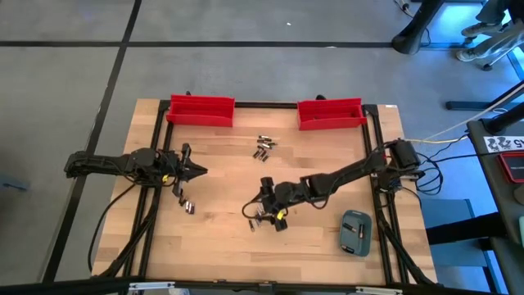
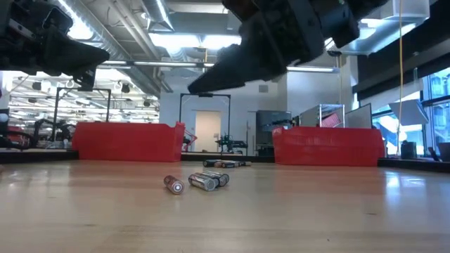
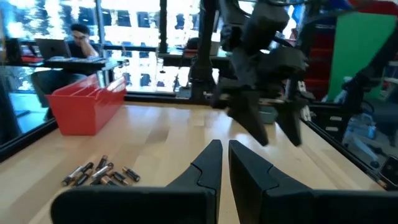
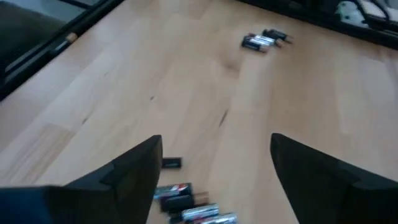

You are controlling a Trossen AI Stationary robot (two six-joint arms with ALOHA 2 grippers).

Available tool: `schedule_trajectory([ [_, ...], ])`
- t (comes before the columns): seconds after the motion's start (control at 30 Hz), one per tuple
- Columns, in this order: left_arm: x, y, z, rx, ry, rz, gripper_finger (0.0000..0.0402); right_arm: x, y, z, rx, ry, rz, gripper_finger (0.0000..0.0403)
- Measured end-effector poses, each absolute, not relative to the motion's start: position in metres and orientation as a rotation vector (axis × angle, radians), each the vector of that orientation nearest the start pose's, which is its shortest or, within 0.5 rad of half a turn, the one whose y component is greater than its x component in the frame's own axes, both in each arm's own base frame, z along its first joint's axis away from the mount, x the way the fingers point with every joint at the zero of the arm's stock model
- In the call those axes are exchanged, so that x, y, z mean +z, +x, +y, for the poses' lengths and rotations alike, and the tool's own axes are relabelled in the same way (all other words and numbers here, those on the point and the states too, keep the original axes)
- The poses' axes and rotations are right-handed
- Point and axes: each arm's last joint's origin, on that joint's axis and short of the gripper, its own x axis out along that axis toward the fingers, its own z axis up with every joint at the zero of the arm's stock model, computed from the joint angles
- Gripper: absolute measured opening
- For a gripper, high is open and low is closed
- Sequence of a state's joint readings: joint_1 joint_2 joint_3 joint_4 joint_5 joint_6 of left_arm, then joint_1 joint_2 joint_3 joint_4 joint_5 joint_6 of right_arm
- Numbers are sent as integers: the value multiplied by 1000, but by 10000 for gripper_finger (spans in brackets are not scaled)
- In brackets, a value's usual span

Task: Sort batteries
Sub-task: Put the small black battery into the right red bin

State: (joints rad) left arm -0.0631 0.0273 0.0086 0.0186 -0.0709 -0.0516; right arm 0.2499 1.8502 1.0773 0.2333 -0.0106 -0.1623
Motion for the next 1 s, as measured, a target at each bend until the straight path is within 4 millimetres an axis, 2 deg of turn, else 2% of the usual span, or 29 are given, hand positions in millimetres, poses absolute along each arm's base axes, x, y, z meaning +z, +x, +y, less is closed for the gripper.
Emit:
schedule_trajectory([
  [0.27, 166, 99, -4, 21, -148, -4, 20, 159, 380, 120, 366, -257, 563, 312],
  [0.43, 166, 100, -2, 81, -186, -6, 20, 152, 390, 135, 424, -347, 547, 312],
  [0.6, 166, 100, -1, 112, -207, -11, 20, 150, 406, 144, 496, -390, 512, 312],
  [0.73, 166, 100, -1, 112, -254, -14, 20, 151, 416, 147, 554, -494, 463, 312],
  [0.87, 166, 100, -1, 111, -290, -16, 20, 158, 419, 150, 608, -573, 404, 312],
  [1.0, 166, 100, -1, 111, -298, -16, 20, 158, 418, 152, 710, -559, 411, 312],
])
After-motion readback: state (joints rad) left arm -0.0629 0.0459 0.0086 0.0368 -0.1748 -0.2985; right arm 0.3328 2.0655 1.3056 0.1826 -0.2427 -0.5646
